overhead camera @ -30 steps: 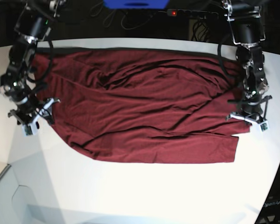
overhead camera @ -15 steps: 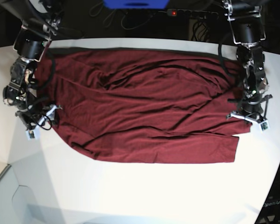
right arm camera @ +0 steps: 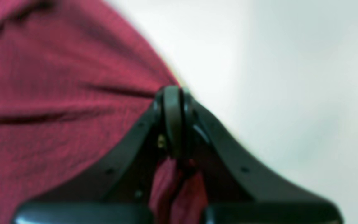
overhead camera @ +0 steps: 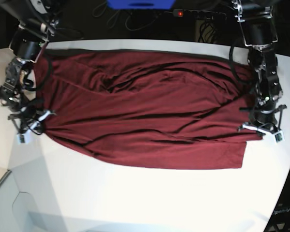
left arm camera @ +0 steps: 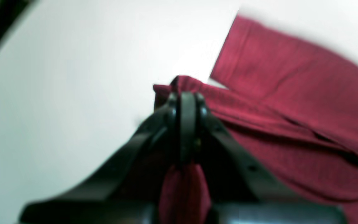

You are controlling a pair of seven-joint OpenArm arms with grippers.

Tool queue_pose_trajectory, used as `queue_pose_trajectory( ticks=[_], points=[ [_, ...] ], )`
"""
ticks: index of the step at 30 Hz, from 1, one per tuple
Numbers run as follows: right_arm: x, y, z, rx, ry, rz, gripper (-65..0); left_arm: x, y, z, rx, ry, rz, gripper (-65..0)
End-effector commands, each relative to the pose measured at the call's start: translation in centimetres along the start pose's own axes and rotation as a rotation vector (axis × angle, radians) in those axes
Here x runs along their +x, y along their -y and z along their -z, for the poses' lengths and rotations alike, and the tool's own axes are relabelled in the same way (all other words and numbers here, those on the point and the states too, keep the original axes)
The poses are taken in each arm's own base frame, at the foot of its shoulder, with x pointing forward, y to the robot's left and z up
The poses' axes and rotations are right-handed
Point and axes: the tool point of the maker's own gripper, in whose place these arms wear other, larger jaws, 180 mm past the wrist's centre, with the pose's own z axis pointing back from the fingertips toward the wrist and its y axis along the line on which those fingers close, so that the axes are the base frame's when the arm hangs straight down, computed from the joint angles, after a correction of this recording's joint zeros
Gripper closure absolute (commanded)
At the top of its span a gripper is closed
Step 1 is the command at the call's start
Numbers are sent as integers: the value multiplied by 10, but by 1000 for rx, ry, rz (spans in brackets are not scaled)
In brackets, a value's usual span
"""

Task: Layout the t-shirt on the table in an organized manner, then fold the t-shirt properly
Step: 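Grasp the opposite side edge with the right gripper, holding both edges, then fold the shirt lengthwise, bringing both held edges toward the middle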

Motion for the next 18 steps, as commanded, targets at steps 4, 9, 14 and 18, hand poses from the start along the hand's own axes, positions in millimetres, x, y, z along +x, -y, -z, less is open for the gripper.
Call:
queue_pose_trajectory(
  ticks=[4, 9, 14, 18],
  points=[
    [39, 21, -22, -57, 126, -29, 0, 32, 1, -3, -5, 91, 10, -1],
    [36, 21, -36, -83, 144, -41, 0, 25, 0, -4, -4, 79, 12, -1],
    [31, 23, -51, -114, 158, -41, 0, 30, 3, -14, -15, 102, 22, -1],
    [26, 18, -61, -123, 161, -58, 0, 35, 5, -23, -26, 126, 33, -1]
  ],
)
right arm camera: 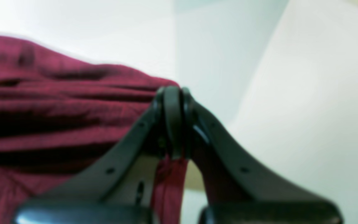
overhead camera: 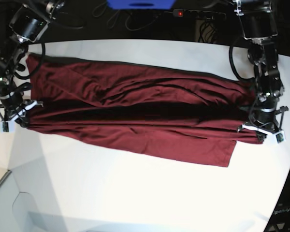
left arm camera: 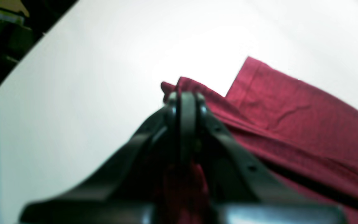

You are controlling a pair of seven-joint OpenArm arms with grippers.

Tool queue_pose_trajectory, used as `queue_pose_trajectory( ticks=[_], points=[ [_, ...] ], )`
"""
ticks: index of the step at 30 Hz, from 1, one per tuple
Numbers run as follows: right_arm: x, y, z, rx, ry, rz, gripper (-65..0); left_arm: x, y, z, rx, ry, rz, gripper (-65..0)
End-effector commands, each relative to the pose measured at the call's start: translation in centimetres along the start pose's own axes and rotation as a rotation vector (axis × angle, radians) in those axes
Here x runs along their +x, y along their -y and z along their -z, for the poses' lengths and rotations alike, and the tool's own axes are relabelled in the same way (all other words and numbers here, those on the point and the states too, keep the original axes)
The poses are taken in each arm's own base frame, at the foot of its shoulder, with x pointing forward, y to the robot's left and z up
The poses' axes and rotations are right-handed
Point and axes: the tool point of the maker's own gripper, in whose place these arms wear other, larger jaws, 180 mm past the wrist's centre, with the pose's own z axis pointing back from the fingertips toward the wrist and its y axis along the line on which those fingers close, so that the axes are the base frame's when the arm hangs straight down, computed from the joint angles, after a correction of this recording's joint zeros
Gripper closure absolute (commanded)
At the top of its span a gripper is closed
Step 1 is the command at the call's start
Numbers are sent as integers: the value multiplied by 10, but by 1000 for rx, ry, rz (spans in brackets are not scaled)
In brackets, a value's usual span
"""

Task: Layout the t-shirt on the table in an organized manner, then fold the t-shirt properly
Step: 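Fold the shirt lengthwise, bringing both held edges toward the middle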

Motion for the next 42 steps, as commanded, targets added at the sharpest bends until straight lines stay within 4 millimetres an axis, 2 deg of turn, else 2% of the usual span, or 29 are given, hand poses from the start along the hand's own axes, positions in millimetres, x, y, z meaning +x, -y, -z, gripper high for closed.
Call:
queue_pose_trajectory(
  ticks=[1, 6, 13, 18, 23, 28, 30, 36, 42],
  points=[
    [21, 6, -5, -15, 69, -15, 0, 17, -5, -2, 11, 56, 13, -1],
    [15, 3, -20, -24, 63, -51, 0, 3, -8, -12, 11, 35, 31, -1],
    [3, 1, -37, -30, 36, -90, 0, -5, -10, -26, 6, 26, 50, -1],
    [-12, 2, -42, -28, 3, -95, 0, -5, -30, -36, 50, 33, 42, -1],
    [-14, 12, -47, -56, 1, -84, 0, -9, -33, -42, 55, 29, 44, -1],
    [-23, 16, -49, -67, -17, -65, 0, -28, -35, -46, 57, -15, 49, -1],
    [-37, 15, -49, -59, -49, -49, 0, -30, -36, -46, 59, -21, 50, -1],
    [-65, 8, -52, -41, -108, -18, 0, -66, -50, -45, 90, -111, 46, -1],
    [-75, 5, -57, -36, -132, -17, 0, -87, -54, -45, 99, -167, 47, -1]
  ],
)
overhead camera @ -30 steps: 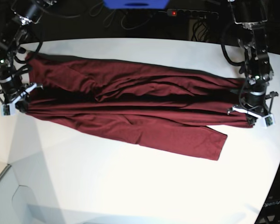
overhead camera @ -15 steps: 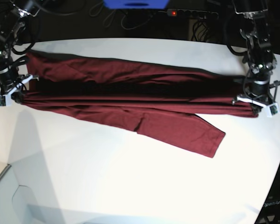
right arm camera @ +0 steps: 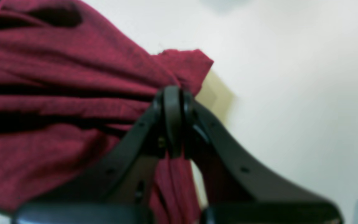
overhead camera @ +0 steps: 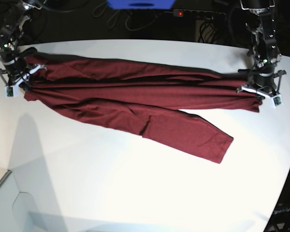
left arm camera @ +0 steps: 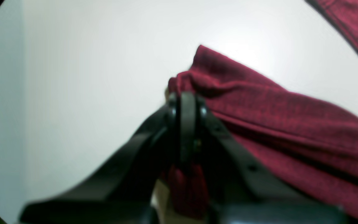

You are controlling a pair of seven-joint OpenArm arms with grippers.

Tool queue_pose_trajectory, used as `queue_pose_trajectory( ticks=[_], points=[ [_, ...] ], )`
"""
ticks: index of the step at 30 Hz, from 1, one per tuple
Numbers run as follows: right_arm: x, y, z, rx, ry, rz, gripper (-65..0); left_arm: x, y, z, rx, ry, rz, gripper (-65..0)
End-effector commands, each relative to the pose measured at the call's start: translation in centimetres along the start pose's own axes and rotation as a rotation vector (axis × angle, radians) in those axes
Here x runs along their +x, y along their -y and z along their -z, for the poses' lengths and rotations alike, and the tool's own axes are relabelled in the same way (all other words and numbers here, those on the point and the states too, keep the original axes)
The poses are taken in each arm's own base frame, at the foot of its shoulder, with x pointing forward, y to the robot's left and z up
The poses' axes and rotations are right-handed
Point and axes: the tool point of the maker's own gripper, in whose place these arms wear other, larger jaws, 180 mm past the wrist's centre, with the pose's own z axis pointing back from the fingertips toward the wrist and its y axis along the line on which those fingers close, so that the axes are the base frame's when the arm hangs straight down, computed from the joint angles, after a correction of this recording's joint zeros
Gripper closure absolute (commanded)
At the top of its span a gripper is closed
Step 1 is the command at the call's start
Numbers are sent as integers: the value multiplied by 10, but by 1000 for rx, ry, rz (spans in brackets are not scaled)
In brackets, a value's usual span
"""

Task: Layout the t-shirt on the table in an organized manner, then fold the t-shirt properly
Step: 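Fold the shirt lengthwise, bringing both held edges toward the middle, then grasp the hanging sleeve with the right gripper and lift it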

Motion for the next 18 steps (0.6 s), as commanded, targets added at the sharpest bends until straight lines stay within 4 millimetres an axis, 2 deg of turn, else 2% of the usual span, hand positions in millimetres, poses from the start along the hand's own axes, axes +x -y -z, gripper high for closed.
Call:
queue_pose_trajectory(
  ticks=[1, 5, 7, 10, 14, 16, 18],
  points=[
    [13, 8, -3, -17, 43, -15, 0, 13, -7, 0, 17, 39, 14, -1],
    [9, 9, -5, -17, 31, -23, 0, 8, -8, 2, 21, 28, 13, -8],
    [10, 9, -6, -20, 29, -27, -14, 7, -9, 3, 23, 22, 12, -52],
    [7, 13, -9, -25, 18, -39, -106, 3, -4, 2, 19, 17, -7, -153],
    [25, 22, -24, -57, 61, -97, -239, 2, 2, 0, 10, 22, -21, -303],
    [37, 29, -34, -90, 91, -119, -276, 2, 5, 0, 5, 21, -19, -339],
    [49, 37, -45, -128, 123, -129, -302, 2, 5, 0, 5, 21, -19, -344]
  ],
)
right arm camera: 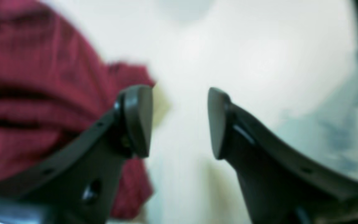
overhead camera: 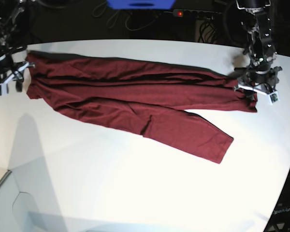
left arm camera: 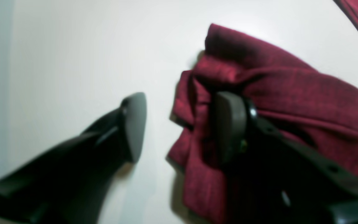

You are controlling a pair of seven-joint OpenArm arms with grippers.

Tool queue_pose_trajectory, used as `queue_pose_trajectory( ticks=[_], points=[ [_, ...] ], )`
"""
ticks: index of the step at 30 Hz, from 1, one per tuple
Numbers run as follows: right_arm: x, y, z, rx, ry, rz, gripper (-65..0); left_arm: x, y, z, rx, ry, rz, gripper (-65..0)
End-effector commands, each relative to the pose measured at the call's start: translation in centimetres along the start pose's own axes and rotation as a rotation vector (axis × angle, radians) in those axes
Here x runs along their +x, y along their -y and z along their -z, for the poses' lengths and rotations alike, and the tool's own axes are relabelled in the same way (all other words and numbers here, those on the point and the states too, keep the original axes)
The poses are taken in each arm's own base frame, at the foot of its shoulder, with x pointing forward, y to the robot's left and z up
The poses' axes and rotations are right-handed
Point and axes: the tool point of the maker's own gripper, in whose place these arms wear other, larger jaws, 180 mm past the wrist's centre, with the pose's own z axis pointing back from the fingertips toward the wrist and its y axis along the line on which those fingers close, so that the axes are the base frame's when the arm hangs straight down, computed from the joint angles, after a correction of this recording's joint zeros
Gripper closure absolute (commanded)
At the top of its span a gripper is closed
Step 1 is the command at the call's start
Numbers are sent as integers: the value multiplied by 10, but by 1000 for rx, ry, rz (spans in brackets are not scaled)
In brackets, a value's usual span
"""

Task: Layout the t-shirt on the table in an organized manner, then fold the t-shirt properly
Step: 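Grasp the hanging sleeve with the right gripper and lift it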

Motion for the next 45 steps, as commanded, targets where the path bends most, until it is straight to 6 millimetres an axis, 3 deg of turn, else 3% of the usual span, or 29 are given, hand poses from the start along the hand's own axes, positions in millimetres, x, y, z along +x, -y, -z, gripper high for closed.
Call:
queue_pose_trajectory(
  ticks=[1, 5, 13, 20, 23, 27, 30, 37, 45],
  points=[
    [18, 8, -6, -27, 61, -7, -310, 14, 0, 0, -3, 39, 11, -344],
    [40, -4, -10, -11, 113, -43, -326, 14, -1, 0, -1, 39, 8, -345],
    [112, -130, 27, 285, 252, -54, -358, 14, 0, 0, -3, 38, 7, -346],
    [159, -211, 68, 479, 189, -82, -356, 9, 2, -1, -3, 30, -9, -346],
    [160, -247, 79, 570, 153, -82, -356, 7, 3, -2, -4, 28, -11, -346],
    [142, -292, 91, 682, 68, -78, -357, 7, 3, -2, -3, 28, -11, -346],
    [140, -315, 97, 740, 57, -48, -356, 6, 3, -2, -3, 26, -12, -346],
    [137, -330, 106, 786, 81, 22, -358, 6, 3, -2, -3, 26, -12, -346],
    [118, -342, 109, 816, 54, 68, -354, 9, 3, -1, -2, 31, -13, -346]
  ],
)
